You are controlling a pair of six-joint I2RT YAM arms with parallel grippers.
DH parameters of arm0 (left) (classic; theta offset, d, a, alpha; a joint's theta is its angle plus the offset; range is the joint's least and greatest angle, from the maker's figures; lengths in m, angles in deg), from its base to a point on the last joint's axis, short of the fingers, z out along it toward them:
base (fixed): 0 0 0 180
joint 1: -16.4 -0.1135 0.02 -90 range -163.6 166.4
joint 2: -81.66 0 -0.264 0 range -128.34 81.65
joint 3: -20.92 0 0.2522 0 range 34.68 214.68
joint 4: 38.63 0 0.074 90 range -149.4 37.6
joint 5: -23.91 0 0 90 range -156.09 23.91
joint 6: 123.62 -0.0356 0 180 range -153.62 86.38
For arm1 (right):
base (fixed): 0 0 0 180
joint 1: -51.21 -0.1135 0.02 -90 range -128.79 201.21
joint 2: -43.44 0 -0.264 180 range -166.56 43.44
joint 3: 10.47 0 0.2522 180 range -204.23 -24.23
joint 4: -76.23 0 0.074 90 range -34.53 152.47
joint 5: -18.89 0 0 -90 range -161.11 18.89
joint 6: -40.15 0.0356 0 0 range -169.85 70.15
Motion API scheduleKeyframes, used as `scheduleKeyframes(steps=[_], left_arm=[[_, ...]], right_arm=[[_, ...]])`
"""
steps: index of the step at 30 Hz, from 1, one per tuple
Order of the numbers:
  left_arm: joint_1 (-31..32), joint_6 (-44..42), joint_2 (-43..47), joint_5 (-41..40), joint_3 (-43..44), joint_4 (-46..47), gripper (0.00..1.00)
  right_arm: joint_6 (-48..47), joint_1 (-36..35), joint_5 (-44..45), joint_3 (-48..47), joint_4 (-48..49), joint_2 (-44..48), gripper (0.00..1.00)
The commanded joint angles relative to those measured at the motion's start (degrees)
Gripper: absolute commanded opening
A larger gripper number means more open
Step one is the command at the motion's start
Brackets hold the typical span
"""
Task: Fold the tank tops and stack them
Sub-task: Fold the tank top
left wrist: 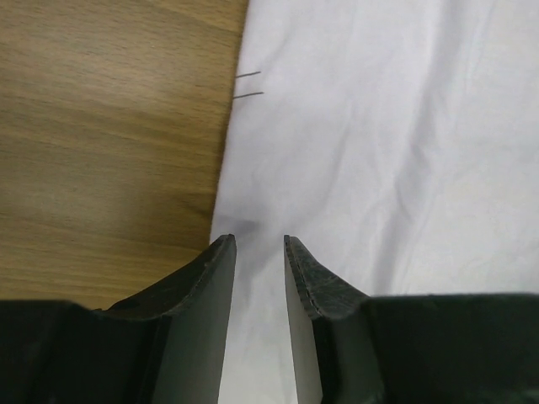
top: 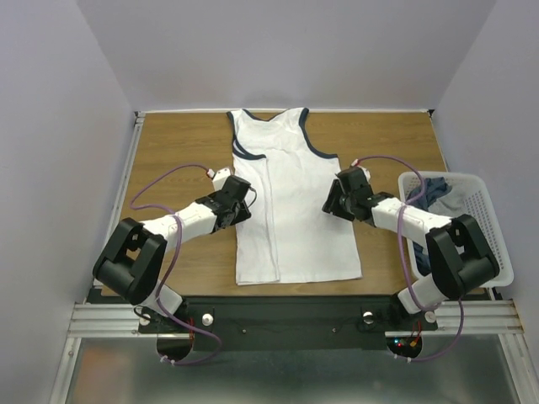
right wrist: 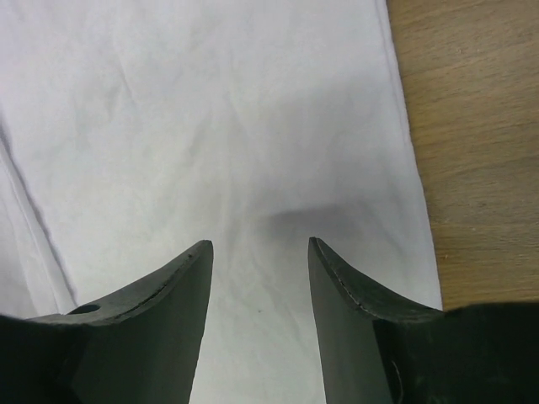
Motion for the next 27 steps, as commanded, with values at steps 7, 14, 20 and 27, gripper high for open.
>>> scheduleKeyframes(steps=[7,14,20,27], left_arm=[[-6.5,-5.7,-9.3,-2.2,16.2,-0.2,0.44],[-10.3,-12.0,-26.0,4.7,33.7,-0.6,0.41],[-11.2,-14.7,-33.3,2.6,40.3,-4.2,0.41],[-12.5,-15.4,-35.8,-2.4,41.2,-6.7,0.41]], right_arm=[[3.0,-23.5,9.0,-6.1,1.4,-1.1,0.55],[5.4,-37.1,15.0,-11.9,-2.7,-9.9,0.57],[8.2,-42.4,16.4,-14.2,-5.2,-16.9,0.57],[8.4,-49.2,14.7,-22.3,-8.2,-25.8,0.58]])
